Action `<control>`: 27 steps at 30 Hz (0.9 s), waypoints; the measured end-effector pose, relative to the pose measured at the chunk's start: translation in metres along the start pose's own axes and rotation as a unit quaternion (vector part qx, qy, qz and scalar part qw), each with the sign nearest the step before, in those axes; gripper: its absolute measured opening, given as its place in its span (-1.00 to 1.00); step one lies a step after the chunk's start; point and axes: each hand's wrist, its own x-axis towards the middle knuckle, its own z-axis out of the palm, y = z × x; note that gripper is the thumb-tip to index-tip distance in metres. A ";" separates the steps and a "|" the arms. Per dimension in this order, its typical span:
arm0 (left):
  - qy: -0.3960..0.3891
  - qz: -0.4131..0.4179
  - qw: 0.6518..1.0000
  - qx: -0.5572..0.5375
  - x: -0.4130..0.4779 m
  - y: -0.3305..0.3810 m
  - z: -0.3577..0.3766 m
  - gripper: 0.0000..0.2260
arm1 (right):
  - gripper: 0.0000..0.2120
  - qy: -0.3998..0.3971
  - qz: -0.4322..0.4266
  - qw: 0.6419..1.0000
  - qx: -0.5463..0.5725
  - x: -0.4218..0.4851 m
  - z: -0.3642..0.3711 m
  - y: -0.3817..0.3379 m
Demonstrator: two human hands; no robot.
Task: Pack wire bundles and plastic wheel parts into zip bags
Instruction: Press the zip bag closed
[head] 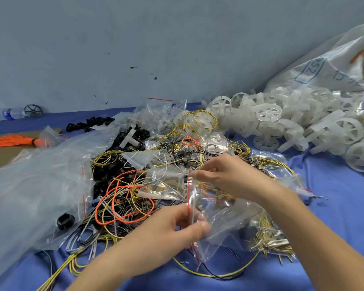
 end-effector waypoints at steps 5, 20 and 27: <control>0.129 0.074 0.989 -0.006 -0.006 0.016 -0.010 -0.91 | -0.73 0.070 -0.041 0.983 0.167 -0.007 -0.026 -0.001; 0.322 0.297 0.848 0.297 -0.028 0.145 -0.064 -0.78 | -0.83 0.293 -0.116 0.833 0.454 -0.070 -0.097 -0.040; 0.313 0.281 0.848 0.323 -0.015 0.131 -0.060 -0.84 | -0.74 0.150 -0.078 0.861 0.479 -0.060 -0.067 -0.038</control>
